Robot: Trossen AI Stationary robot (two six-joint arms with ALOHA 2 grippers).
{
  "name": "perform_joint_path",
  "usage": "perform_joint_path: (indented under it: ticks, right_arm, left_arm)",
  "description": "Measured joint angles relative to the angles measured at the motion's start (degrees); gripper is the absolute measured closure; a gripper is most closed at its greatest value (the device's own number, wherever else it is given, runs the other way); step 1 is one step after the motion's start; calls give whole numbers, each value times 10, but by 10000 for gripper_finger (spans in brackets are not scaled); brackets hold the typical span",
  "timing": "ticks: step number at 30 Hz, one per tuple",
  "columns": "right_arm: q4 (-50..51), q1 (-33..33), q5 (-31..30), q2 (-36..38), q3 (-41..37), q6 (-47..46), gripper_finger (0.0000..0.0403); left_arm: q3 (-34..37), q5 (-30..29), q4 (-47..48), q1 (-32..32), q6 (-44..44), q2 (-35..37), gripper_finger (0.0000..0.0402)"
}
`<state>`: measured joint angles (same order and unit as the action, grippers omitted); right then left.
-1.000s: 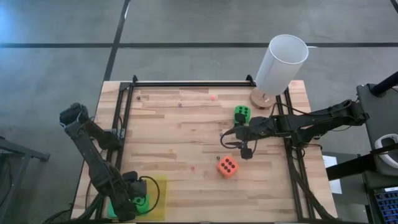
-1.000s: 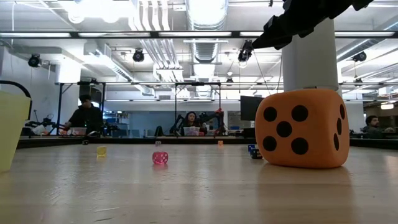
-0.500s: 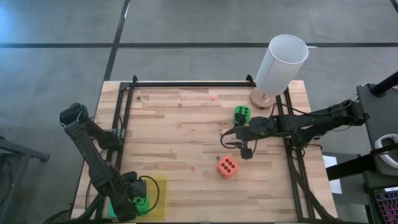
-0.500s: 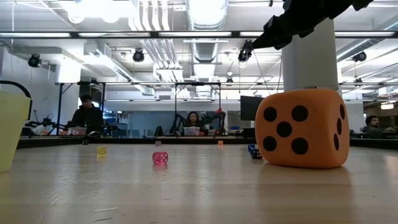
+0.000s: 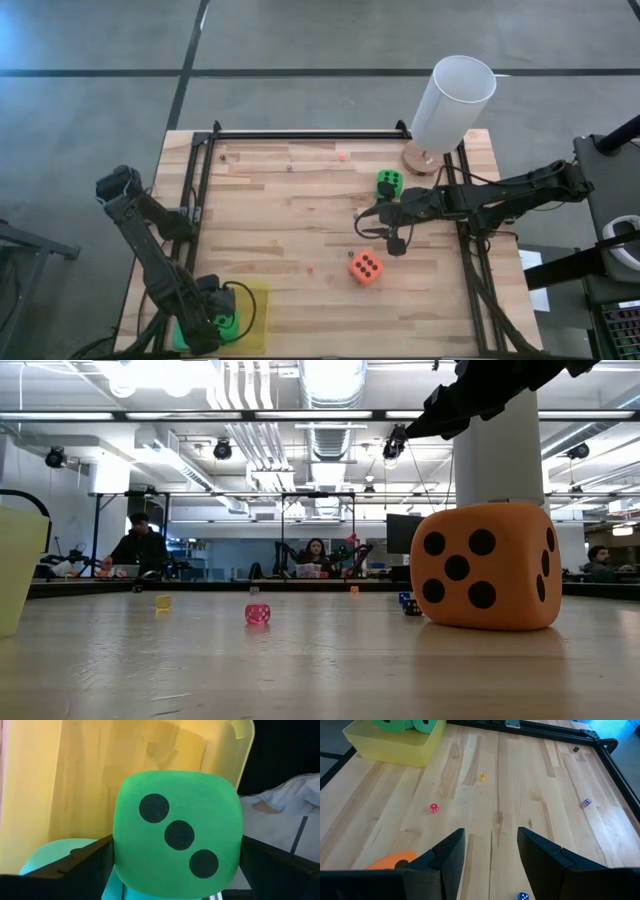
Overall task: Pick & Place Dice
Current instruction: Put the bottom large green dice into the yellow bin
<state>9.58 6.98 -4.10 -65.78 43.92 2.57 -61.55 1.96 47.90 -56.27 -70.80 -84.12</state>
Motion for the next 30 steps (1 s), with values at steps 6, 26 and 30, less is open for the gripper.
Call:
perform_joint_path:
  ticks: [6, 26, 30]
  right_arm:
    - [0, 0, 0, 0, 0, 0, 223]
    - [0, 0, 0, 0, 0, 0, 223]
    - [0, 0, 0, 0, 0, 0, 223]
  left_arm:
    - [1, -2, -3, 0, 3, 0, 13]
    - [1, 0, -3, 0, 6, 0, 8]
    - [1, 6, -4, -1, 7, 0, 15]
